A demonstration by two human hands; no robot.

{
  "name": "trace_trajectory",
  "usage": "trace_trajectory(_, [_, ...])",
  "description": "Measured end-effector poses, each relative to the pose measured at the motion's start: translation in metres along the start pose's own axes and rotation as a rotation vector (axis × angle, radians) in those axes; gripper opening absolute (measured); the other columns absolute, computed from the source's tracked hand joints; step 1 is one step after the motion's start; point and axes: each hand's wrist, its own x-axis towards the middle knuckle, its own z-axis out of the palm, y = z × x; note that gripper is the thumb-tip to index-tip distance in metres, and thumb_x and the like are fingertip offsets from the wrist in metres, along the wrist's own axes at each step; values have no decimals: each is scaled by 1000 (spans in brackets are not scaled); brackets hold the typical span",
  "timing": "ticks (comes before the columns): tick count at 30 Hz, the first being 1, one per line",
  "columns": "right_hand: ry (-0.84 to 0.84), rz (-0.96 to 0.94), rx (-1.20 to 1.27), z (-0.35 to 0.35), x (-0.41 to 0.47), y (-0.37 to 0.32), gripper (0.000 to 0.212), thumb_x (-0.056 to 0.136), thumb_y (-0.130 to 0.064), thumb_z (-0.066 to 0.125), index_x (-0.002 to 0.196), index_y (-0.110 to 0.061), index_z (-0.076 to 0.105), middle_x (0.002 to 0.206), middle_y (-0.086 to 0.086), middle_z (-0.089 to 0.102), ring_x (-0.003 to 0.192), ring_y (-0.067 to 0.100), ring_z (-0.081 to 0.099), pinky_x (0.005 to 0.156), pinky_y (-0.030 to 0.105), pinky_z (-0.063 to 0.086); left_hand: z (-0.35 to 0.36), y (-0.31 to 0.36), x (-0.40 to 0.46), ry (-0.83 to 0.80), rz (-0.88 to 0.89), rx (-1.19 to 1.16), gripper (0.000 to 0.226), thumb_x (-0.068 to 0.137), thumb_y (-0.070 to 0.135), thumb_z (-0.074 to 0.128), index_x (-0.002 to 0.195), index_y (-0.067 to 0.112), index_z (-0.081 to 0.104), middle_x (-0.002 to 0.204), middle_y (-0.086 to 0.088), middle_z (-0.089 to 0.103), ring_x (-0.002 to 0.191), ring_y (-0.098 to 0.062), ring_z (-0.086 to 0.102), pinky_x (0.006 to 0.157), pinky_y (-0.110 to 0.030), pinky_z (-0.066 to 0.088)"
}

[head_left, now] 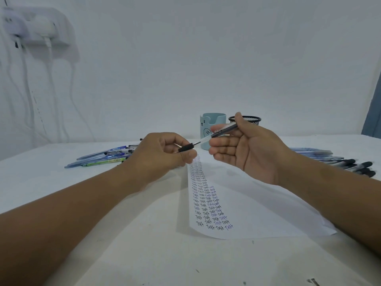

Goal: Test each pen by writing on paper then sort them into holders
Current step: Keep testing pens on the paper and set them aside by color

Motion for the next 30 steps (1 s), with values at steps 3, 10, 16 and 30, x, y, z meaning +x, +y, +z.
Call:
trace_trajectory(3, [36,-24,-20,-3,1,-1,67,103,-57,27,108,-6,69,82,12,74,73,25,73,66,30,61,-3,-1,0,34,-19,-8,5,86,11,76,91,13,75,78,-9,76,76,-19,66,64,-17,52])
trace_trajectory(10, [-38,-31,-207,2,-2,7,52,75,-48,66,112,-12,65,88,6,68,66,21,66,66,29,58,1,-2,-2,-12,18,3,8,87,9,74,92,14,77,84,-9,78,80,-13,73,72,-18,54])
trace_trajectory(16, [98,-64,-343,-1,2,21,32,76,-4,80,70,-20,53,69,10,53,51,17,51,51,25,45,-5,-9,2,-241,75,510,41,76,42,83,114,41,69,106,20,73,106,0,63,100,-29,49])
trace_trajectory(30, [43,-28,-669,8,8,28,36,90,-25,73,62,-8,56,51,11,54,40,18,35,39,19,29,-16,-16,8,-335,39,728,52,53,82,71,96,53,72,112,27,65,114,2,57,109,-35,44])
